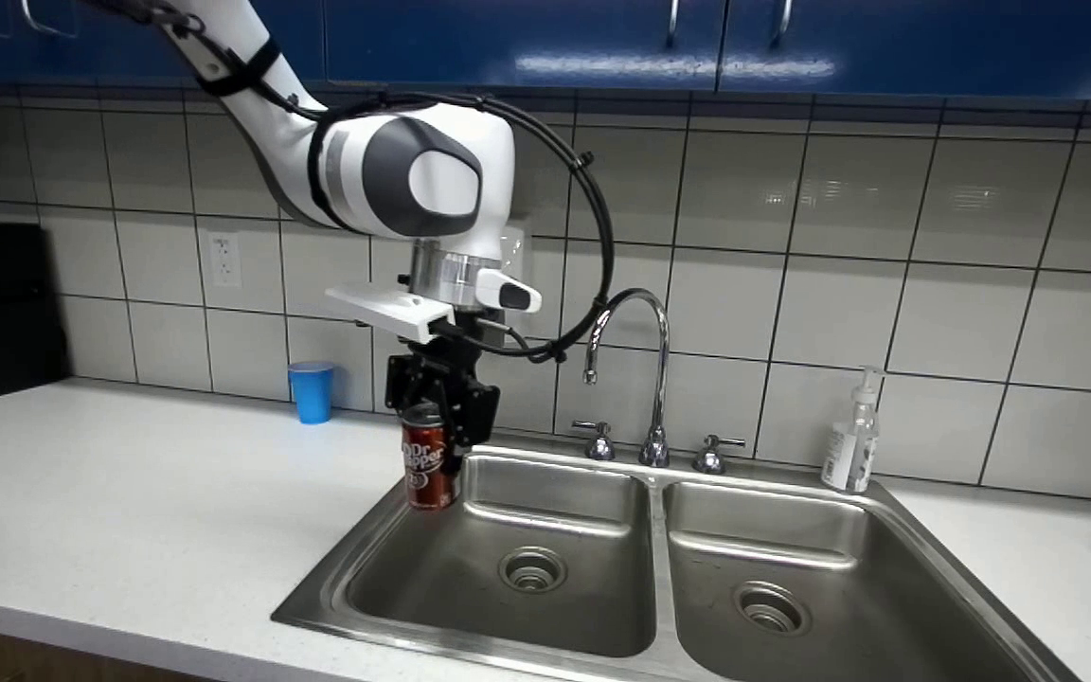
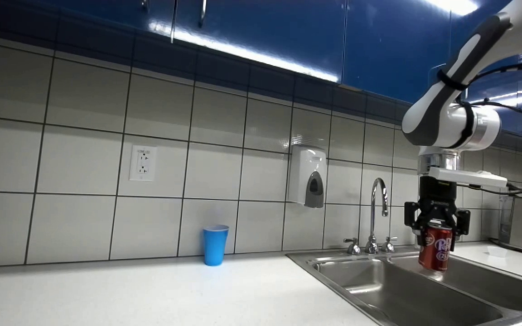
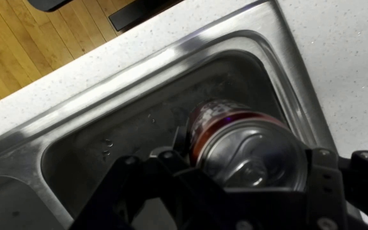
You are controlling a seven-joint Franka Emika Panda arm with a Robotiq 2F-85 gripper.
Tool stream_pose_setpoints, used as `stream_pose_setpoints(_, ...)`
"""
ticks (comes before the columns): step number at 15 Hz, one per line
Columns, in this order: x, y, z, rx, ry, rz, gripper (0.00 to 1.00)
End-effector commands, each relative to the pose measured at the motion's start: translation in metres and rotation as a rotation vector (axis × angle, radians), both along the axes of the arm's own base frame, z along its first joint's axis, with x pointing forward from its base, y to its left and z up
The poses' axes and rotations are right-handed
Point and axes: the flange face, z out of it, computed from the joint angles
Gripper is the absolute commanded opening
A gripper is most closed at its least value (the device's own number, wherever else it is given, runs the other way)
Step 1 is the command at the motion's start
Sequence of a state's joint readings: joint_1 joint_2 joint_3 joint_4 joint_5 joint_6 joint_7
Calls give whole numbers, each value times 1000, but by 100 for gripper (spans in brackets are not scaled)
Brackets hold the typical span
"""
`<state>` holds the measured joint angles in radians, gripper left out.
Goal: Put the red can in the left sink
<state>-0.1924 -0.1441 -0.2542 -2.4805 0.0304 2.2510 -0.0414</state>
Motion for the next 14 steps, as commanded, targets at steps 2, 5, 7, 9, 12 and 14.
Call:
stream_pose_setpoints(2, 19, -47, -26, 1, -25, 22, 41)
stream_pose_setpoints(5, 39, -68, -57, 35, -27, -5, 41)
stream_pose_setpoints(7, 54, -75, -72, 55, -25, -19, 41)
stream_pose_setpoints(9, 67, -83, -88, 69, -14, -33, 41)
stream_pose_setpoints(12, 82, -92, -116, 81, 7, -51, 41)
stream_pose_setpoints(14, 87, -94, -134, 90, 24, -65, 41)
